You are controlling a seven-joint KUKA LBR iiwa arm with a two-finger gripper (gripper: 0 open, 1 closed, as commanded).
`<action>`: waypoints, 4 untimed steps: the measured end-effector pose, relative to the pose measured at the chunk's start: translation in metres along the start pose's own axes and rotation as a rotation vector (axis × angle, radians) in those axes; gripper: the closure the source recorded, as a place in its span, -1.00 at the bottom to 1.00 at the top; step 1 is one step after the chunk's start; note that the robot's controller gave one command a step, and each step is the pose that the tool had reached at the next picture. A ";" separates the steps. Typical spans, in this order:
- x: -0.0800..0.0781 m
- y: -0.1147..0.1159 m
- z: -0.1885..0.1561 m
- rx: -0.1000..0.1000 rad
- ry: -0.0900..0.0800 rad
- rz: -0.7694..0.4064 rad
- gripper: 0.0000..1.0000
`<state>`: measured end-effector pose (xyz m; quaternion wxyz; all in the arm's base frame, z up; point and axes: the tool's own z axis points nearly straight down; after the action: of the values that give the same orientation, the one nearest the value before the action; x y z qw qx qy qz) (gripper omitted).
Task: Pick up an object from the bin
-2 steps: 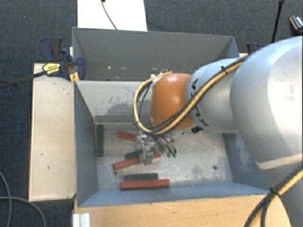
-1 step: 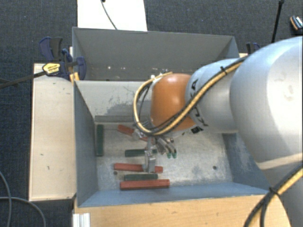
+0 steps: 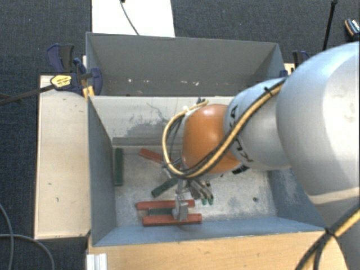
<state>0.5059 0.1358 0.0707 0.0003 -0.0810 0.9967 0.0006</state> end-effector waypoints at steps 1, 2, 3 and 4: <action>-0.015 -0.035 0.000 0.001 -0.006 0.034 -1.00; -0.059 -0.036 0.000 0.000 -0.005 0.048 -1.00; -0.057 -0.036 0.000 0.001 -0.002 0.047 1.00; -0.047 -0.036 -0.104 0.000 -0.009 0.095 1.00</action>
Offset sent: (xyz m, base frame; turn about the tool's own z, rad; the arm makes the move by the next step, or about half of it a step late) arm 0.0185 -0.0300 -0.0007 0.0290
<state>0.5577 0.1082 0.1744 0.0046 -0.0335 0.9994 0.0011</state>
